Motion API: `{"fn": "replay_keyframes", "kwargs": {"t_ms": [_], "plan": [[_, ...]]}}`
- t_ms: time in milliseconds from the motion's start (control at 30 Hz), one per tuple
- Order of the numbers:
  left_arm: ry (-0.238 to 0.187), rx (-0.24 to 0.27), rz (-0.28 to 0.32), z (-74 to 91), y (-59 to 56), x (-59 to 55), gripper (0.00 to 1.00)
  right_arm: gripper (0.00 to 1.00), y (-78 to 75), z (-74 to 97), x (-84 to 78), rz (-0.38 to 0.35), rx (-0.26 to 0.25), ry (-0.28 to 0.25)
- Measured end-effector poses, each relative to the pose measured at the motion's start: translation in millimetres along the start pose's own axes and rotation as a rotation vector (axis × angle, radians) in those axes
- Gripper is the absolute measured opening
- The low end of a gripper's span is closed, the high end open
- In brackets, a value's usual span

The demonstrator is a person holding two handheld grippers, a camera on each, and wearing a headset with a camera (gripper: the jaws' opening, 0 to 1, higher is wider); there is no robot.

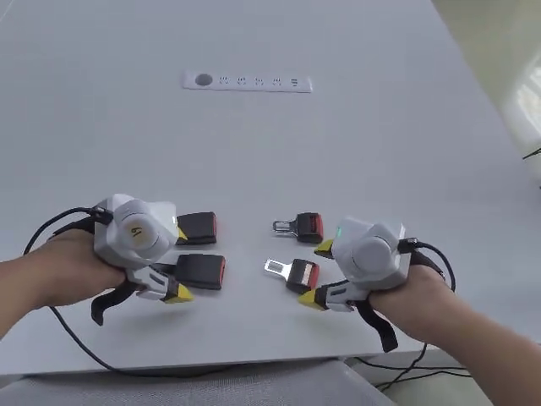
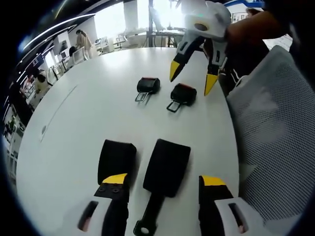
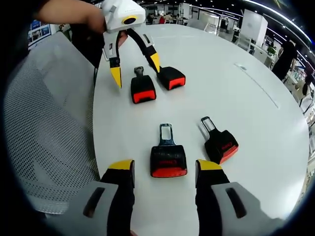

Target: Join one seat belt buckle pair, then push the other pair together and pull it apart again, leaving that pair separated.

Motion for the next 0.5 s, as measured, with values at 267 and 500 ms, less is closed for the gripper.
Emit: {"fn": "replay_keyframes", "kwargs": {"t_ms": [267,500], "plan": [[0.011,-0.018,-0.016,-8.5,0.1,0.8,0.52,0.43,-6.1,-6.8,-0.5,0.015,0.023,0.026],[0.023,-0.041,-0.032,-16.4,-2.8,1.1,0.45,0.42,-9.4,-11.1,-1.5,0.034,0.050,0.049]]}}
Point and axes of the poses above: the centre of the closed fingertips' face, and the gripper's own axes: z roughly backward along the fingers, y roughly to its left, x roughly out of its top, the point moved 6 cm from there along z, roughly backward along the fingers, and after that the axes turned 3 degrees about z, right-handed, at the moved point
